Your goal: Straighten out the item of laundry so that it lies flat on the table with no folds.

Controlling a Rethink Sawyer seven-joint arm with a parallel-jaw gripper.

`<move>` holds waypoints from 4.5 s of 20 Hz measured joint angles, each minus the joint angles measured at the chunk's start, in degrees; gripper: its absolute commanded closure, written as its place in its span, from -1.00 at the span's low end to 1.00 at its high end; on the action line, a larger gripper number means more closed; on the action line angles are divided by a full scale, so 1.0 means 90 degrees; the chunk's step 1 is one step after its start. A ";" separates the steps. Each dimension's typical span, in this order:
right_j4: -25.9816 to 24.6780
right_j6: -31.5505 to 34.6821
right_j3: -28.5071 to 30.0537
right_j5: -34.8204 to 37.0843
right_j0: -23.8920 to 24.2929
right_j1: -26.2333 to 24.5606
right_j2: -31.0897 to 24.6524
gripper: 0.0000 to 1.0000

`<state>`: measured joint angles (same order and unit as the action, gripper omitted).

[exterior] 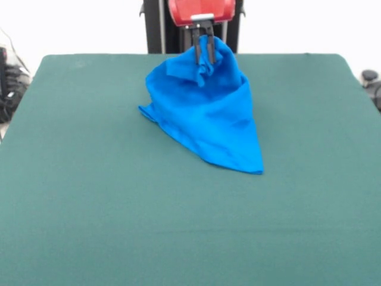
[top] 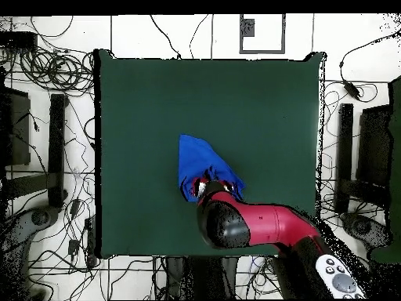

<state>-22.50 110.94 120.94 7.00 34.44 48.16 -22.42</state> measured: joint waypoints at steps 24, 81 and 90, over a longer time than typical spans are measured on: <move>-0.0062 0.0000 0.0464 -0.0299 0.0235 -0.0050 0.0331 1.00; -0.1684 0.0000 0.0552 -0.4072 -0.0264 -0.2765 0.2516 1.00; -0.1834 0.0000 0.0690 -0.4071 -0.0090 -0.2396 0.2518 1.00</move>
<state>-39.01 110.94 127.15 -29.64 33.63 26.60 0.24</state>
